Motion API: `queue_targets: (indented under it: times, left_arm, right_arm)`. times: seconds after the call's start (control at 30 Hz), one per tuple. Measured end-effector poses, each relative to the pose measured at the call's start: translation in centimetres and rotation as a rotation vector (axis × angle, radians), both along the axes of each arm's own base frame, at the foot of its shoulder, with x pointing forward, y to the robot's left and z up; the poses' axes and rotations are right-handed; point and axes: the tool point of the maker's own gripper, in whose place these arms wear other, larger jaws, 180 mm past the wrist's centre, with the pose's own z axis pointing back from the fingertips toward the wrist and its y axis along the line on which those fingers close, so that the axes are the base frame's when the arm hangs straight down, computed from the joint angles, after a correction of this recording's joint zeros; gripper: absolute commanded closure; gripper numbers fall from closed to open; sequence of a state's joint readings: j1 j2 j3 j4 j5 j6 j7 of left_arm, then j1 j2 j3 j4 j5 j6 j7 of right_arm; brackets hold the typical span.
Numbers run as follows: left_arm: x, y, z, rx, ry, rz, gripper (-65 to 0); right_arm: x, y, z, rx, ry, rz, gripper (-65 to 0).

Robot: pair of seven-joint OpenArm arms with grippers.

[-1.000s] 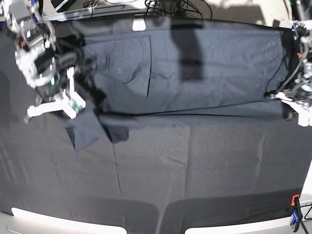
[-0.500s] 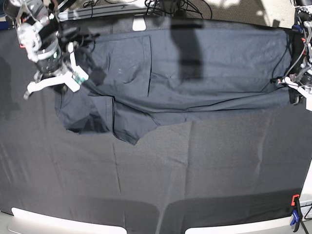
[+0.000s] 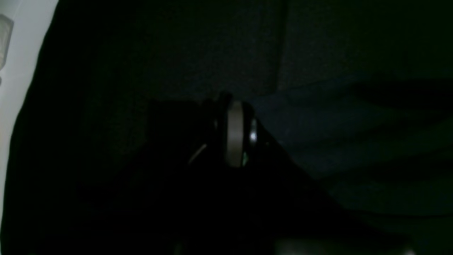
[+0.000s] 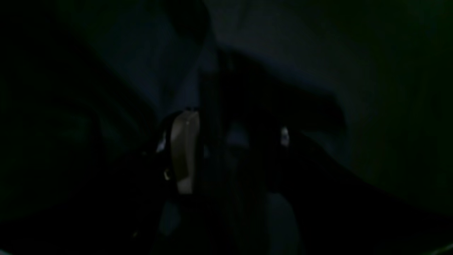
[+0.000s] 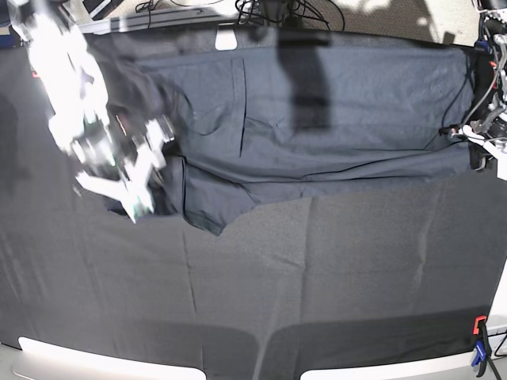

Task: Layout the t-shirt on the table in an organized manner, then fold the t-shirt properly
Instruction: 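Press the right gripper on the folded hem to flatten it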

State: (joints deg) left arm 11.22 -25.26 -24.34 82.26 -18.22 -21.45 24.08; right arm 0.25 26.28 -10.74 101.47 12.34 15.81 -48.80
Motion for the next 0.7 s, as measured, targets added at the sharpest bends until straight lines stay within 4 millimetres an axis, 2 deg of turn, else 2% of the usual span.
queue_targets:
  times: [0.1, 0.2, 0.37, 0.57, 0.7]
  left_arm:
    - [0.0, 0.0, 0.0, 0.000, 0.000, 0.000, 0.0]
    - [0.0, 0.0, 0.0, 0.000, 0.000, 0.000, 0.0]
    - [0.0, 0.0, 0.0, 0.000, 0.001, 0.000, 0.0]
    - [0.0, 0.0, 0.0, 0.000, 0.000, 0.000, 0.0]
    - [0.0, 0.0, 0.0, 0.000, 0.000, 0.000, 0.0]
  right_arm:
    - [2.3, 1.8, 0.6, 0.047, -0.003, -0.016, -27.0]
    - [3.4, 2.8, 0.3, 0.071, 0.025, -0.032, -27.0]
    - [3.9, 1.4, -1.7, 0.008, 0.099, -0.086, -26.9]
    - [4.3, 1.3, -1.6, 0.004, 0.099, -0.084, -26.2]
    - [3.8, 1.1, -2.0, -0.009, 0.130, -0.089, -26.2]
